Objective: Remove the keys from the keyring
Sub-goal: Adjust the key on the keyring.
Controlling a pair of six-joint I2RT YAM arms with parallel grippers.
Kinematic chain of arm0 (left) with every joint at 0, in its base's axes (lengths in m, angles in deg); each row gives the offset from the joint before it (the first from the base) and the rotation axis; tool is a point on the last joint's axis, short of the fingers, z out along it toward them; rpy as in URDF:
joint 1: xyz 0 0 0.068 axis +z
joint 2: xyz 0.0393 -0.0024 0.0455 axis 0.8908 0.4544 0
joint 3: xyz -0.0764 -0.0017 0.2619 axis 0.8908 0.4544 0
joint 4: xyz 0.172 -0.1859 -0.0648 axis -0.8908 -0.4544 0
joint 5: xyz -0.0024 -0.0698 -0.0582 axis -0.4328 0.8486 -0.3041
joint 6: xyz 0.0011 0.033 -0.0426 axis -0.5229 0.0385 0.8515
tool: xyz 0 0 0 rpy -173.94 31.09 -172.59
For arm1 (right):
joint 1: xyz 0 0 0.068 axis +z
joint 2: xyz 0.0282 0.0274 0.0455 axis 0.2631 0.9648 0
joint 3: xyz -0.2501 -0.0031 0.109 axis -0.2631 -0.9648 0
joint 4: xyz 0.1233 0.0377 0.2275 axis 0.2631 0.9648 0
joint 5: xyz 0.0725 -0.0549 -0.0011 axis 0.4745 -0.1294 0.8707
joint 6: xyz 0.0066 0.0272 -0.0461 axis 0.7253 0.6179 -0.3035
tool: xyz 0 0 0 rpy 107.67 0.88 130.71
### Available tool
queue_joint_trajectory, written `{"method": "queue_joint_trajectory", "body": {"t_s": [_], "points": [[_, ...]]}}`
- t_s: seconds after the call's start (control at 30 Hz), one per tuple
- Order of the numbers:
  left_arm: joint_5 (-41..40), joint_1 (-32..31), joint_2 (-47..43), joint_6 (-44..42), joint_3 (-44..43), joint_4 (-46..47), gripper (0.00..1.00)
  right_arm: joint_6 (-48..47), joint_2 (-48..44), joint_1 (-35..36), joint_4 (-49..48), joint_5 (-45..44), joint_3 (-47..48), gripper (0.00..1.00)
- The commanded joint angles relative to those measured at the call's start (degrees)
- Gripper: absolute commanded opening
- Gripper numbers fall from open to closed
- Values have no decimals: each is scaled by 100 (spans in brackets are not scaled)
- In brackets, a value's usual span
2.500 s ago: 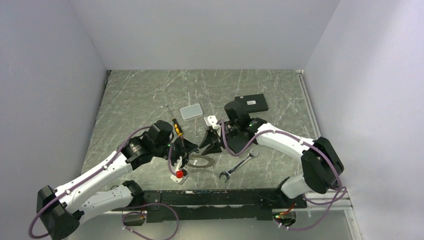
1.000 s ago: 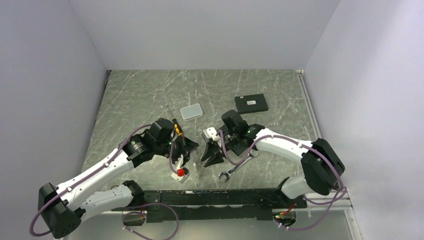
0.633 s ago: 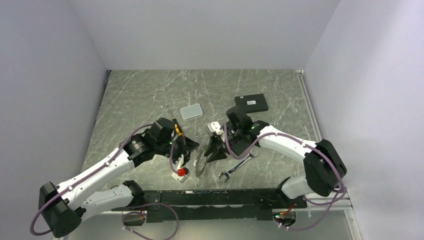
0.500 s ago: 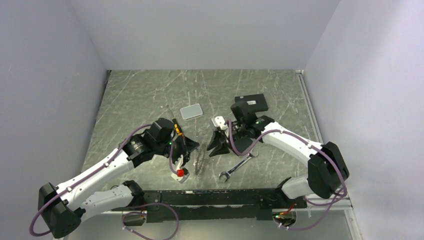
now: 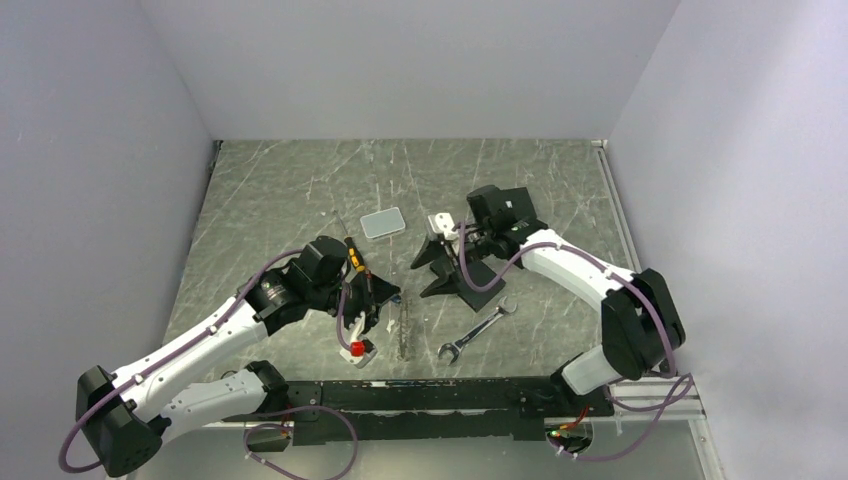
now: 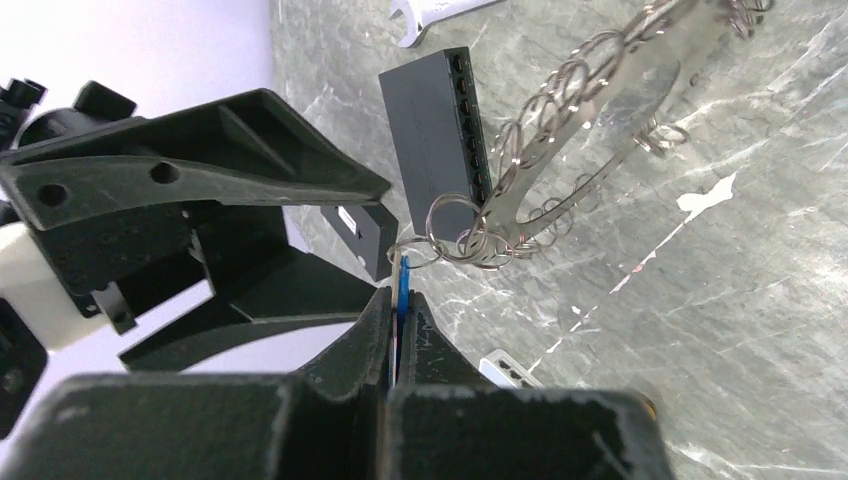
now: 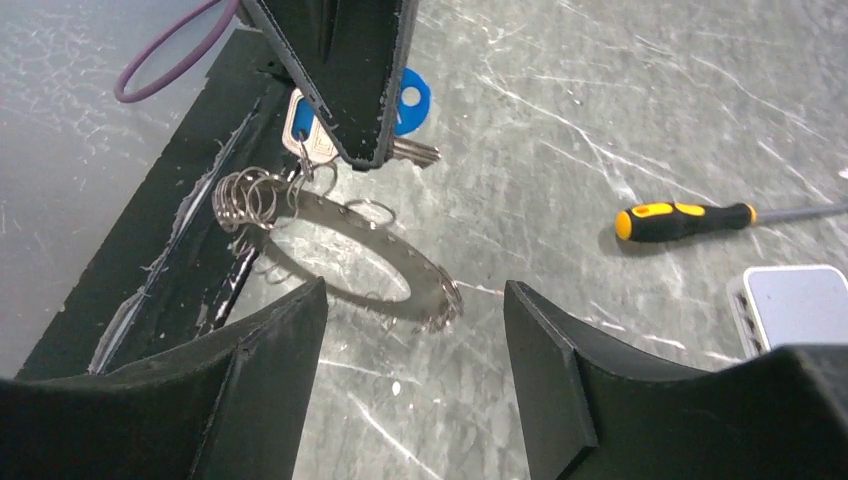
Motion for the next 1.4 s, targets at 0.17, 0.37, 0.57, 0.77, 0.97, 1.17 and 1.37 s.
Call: {"method": "queue_joint_trajectory", "body": {"t_s": [0.17, 0.37, 0.57, 0.77, 0.97, 1.17, 1.37], "points": [[393, -12, -149, -375, -199, 80, 0, -1096, 444, 658, 396, 143, 404, 74], [323, -12, -189, -293, -192, 77, 0, -1748, 459, 804, 1251, 117, 410, 63], [235, -12, -253, -275, -146, 73, 0, -1948, 137, 796, 1502, -32, 188, 59], [87, -12, -114, -63, -233, 211, 0, -1312, -62, 922, 1185, 411, -35, 57], [-43, -12, 95, 199, -370, 363, 0, 452, -168, 1278, -329, 586, -747, 63], [-48, -12, 103, 290, -326, 441, 0, 2562, -184, 1310, -2730, 308, -1043, 72], [-149, -13, -53, 285, -290, 330, 0, 1230, -589, 783, -832, 304, -805, 76]]}}
